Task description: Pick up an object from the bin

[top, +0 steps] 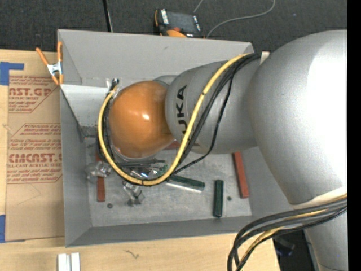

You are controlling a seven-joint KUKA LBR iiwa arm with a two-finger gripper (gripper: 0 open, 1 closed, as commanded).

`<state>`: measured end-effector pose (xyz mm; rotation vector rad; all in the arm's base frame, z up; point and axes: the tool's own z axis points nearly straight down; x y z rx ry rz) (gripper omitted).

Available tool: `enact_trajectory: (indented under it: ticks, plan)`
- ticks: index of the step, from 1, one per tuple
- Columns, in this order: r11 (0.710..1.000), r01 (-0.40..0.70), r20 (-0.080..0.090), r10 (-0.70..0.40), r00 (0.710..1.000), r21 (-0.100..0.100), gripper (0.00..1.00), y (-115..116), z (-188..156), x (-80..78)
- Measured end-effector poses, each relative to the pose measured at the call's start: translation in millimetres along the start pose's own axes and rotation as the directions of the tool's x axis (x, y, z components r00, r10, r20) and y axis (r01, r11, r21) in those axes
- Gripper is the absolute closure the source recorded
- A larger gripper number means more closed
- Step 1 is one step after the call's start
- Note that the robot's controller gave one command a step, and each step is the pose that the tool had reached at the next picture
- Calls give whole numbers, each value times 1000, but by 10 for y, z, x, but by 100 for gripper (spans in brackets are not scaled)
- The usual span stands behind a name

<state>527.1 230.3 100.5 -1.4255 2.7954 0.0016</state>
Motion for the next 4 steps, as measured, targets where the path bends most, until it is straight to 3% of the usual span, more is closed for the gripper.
enact_trajectory:
  ticks: [1, 2, 3, 4]
  plan:
    - [950, 311, 1, -311, 950, -1, 0, -119, -176, -162]
    - [844, 536, -2, -536, 844, -4, 0, -262, 324, -325]
    - [846, 534, 0, -534, 846, -3, 0, -262, 322, -328]
    - [846, 534, 2, -534, 846, -3, 100, -252, 324, -335]
